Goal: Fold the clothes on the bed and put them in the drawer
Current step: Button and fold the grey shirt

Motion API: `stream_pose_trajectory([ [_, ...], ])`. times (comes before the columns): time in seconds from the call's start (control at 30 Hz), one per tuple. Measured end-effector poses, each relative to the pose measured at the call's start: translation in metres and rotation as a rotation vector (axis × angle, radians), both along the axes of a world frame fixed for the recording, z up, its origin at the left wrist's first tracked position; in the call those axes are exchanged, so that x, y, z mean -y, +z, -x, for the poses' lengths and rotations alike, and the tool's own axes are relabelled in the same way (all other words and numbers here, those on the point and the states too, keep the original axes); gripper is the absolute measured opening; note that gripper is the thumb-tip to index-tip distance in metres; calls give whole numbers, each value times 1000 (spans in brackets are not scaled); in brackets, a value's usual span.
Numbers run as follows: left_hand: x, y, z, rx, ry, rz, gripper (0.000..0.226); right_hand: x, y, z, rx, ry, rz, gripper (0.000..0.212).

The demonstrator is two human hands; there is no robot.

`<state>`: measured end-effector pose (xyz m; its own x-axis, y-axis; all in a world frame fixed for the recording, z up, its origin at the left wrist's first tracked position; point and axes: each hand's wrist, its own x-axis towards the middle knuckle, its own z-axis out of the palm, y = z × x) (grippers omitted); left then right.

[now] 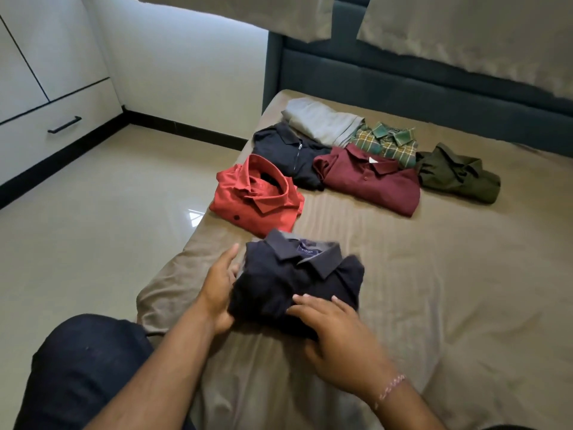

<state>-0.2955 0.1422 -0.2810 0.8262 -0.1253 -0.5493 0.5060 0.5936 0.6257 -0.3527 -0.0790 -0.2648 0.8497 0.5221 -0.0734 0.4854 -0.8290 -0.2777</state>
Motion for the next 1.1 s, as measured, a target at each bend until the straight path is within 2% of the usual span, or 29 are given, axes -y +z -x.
stream_pose_trajectory([
  [0.07, -1, 1, -4, 73, -66, -153, 48, 11, -4, -1, 48, -131, -222, 48],
  [0.13, 0, 0, -13, 118, -100, -316, 35, 24, -13, -13, 153, -450, -496, 38],
  [0.17, 1, -1, -16, 130, -111, -389, 32, 29, -14, -21, 122, -647, -605, 39],
  [0.2, 1, -2, -19, 126, -124, -461, 29, 33, -15, -27, -3, -821, -733, 41],
  [0.27, -1, -8, -23, 137, -154, -568, 22, 35, -20, -31, -429, -1025, -1078, 37],
  [0.3, -3, -12, -24, 156, -167, -605, 18, 34, -19, -29, -620, -1062, -1207, 33],
  [0.37, -6, -24, -26, 190, -178, -638, 15, 29, -16, -26, -797, -1058, -1303, 30],
  [0.47, -4, -32, -27, 165, -125, -566, 13, 17, -21, -31, -795, -1063, -1312, 27],
  [0.57, 15, -21, -32, 164, -51, -429, 23, 17, -16, -49, -551, -1073, -1235, 19],
  [0.63, 31, -6, -48, 195, -12, -380, 27, 26, -4, -67, -413, -1055, -1281, 14],
  [0.77, 73, 21, -106, 336, -17, -417, 30, 64, 18, -118, -277, -995, -1421, 13],
  [0.9, 122, 30, -163, 348, -134, -436, 29, 116, 15, -174, -253, -1032, -1376, 13],
  [0.93, 128, 27, -171, 346, -147, -541, 28, 129, 6, -183, -280, -1059, -1304, 15],
  [0.97, 127, 21, -174, 333, -118, -765, 28, 135, -3, -187, -307, -1094, -1195, 21],
  [1.0, 127, 13, -176, 350, -25, -1068, 31, 143, -10, -188, -298, -1151, -1066, 33],
  [1.03, 126, 6, -175, 462, 112, -1337, 38, 148, -17, -187, -214, -1229, -916, 49],
  [1.07, 133, 0, -177, 673, 223, -1484, 48, 155, -21, -187, -35, -1267, -768, 62],
  [1.1, 137, 2, -173, 874, 252, -1539, 56, 152, -20, -183, 194, -1246, -649, 69],
])
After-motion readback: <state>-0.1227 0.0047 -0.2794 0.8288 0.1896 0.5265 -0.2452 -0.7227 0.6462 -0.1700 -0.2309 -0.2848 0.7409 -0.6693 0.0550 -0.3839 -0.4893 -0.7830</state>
